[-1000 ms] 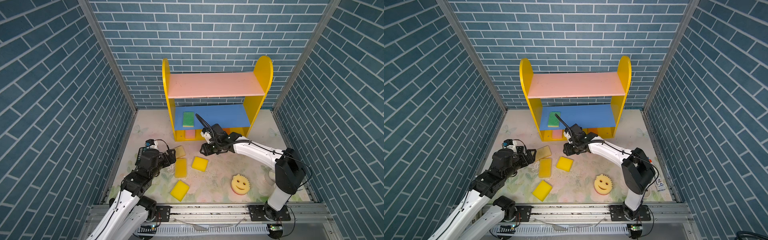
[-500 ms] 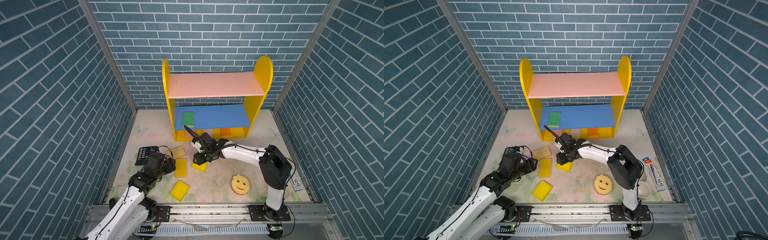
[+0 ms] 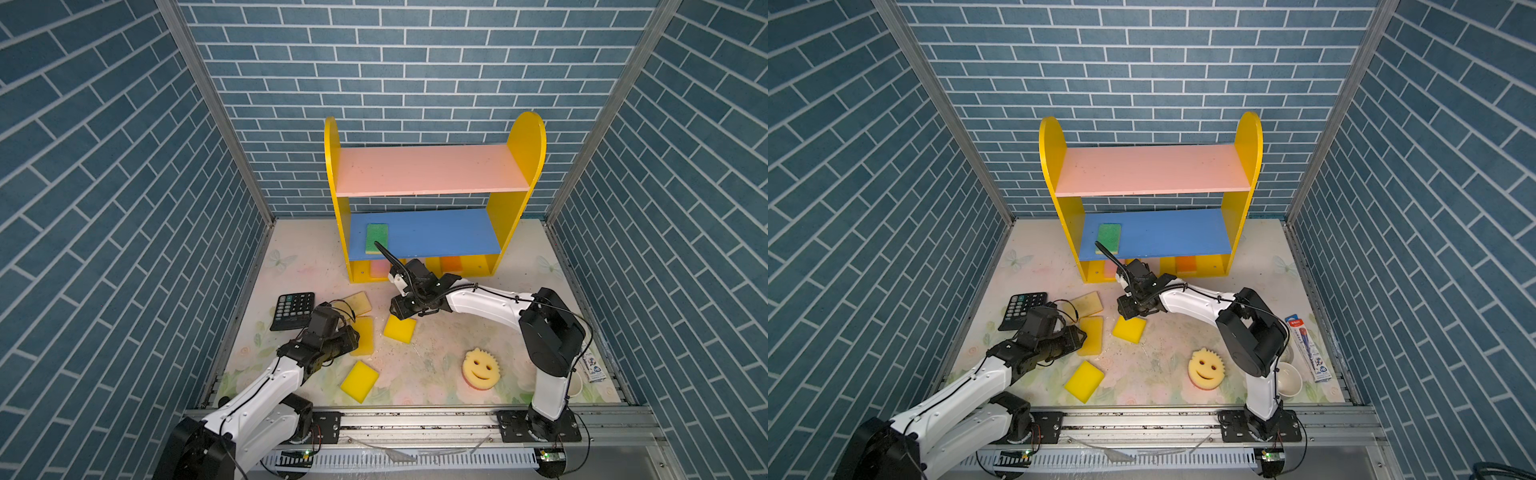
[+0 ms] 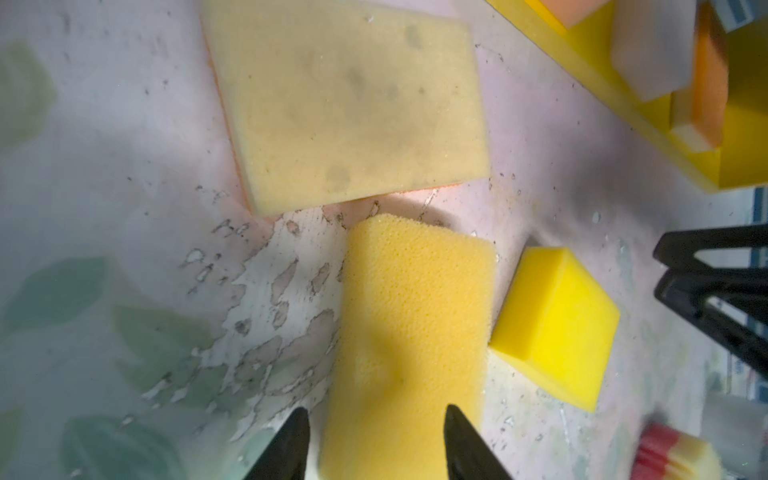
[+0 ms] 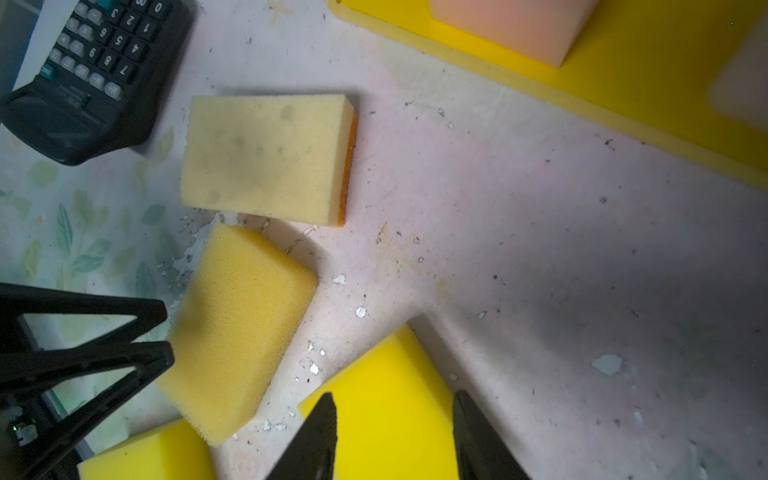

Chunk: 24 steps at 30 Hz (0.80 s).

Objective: Place and organize the cleaning sponges onto the shelf
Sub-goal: 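Grasp the yellow sponge with the left gripper while the right gripper hovers nearby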

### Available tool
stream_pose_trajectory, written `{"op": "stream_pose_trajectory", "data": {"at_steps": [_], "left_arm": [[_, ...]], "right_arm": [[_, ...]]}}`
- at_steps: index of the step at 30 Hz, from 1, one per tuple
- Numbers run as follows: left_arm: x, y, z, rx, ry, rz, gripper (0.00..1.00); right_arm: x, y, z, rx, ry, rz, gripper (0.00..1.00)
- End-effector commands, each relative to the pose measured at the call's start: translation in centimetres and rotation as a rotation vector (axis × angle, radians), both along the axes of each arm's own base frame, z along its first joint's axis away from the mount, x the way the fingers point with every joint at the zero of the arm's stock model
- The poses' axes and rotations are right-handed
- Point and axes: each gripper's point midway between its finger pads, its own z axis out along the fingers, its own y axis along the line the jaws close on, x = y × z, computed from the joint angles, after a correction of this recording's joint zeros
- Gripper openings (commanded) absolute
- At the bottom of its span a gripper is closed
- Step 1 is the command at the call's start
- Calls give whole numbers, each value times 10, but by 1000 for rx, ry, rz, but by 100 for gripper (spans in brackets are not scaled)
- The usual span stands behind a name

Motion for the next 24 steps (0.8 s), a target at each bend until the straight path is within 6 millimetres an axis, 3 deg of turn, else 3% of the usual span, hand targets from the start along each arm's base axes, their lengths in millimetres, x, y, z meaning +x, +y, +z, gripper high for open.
{"op": "stream_pose_trajectory", "data": {"at_steps": [1, 6, 11, 20, 24], "left_arm": [[11, -7, 6, -11, -39, -23, 43], [19, -6, 1, 14, -30, -9, 35], [31, -12, 11, 20, -33, -25, 5], [57, -16, 72, -17, -185, 3, 1], [59, -13, 85, -16, -217, 20, 1]], "right_arm": [[8, 3, 24, 60, -30, -24, 47], [12, -1, 28, 88, -14, -50, 46], [15, -4, 38, 176, 25, -80, 46], [0, 24, 72, 393, 108, -26, 50], [-11, 48, 80, 492, 159, -1, 52]]}}
